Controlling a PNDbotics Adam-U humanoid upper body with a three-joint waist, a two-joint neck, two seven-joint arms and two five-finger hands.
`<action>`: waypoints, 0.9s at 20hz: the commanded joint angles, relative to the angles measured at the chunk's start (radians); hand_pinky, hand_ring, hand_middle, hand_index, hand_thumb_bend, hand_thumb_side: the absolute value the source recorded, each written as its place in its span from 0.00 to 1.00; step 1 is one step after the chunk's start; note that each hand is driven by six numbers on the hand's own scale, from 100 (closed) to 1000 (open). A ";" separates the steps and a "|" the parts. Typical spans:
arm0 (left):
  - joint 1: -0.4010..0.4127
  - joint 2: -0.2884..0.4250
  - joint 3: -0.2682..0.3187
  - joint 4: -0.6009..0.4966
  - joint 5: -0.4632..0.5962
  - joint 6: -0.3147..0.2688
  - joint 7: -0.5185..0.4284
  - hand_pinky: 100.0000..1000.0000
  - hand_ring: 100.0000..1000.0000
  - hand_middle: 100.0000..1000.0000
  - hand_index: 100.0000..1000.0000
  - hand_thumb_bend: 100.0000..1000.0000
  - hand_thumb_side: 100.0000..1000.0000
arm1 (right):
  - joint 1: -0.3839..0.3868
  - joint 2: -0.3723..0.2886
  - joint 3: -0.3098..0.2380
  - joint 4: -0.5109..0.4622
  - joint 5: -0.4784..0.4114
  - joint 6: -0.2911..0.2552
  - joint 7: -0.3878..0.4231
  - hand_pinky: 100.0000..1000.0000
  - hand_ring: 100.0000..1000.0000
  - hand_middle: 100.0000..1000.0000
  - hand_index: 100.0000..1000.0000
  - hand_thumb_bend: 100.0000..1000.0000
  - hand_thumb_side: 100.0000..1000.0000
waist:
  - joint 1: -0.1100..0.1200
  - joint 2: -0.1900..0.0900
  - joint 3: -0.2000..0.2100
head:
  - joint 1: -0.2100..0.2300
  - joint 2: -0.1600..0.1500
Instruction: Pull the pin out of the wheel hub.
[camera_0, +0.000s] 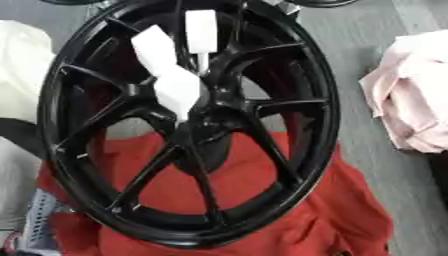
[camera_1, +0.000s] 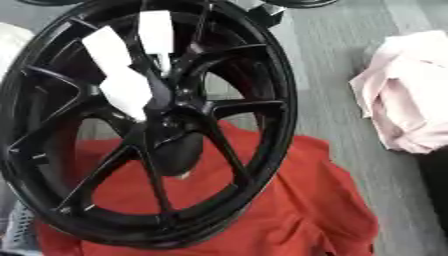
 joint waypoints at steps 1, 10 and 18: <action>-0.002 0.016 0.014 -0.018 -0.003 -0.001 0.004 0.77 0.71 0.66 0.86 0.01 0.85 | 0.023 -0.005 -0.039 0.040 0.044 0.025 -0.033 0.75 0.66 0.41 0.55 0.05 0.00 | -0.001 -0.025 -0.004 | 0.005 -0.012; -0.003 0.015 0.014 -0.018 -0.002 -0.001 0.001 0.77 0.71 0.66 0.86 0.01 0.85 | 0.062 0.028 -0.065 0.147 0.103 0.047 0.022 0.85 0.91 0.84 0.83 0.27 0.20 | 0.000 -0.023 -0.005 | 0.004 -0.010; -0.003 0.016 0.013 -0.018 -0.001 0.000 -0.001 0.77 0.71 0.66 0.86 0.01 0.85 | 0.052 0.034 -0.076 0.145 0.095 0.027 0.022 0.84 0.87 0.79 0.80 0.22 0.16 | -0.001 -0.023 -0.004 | -0.002 -0.008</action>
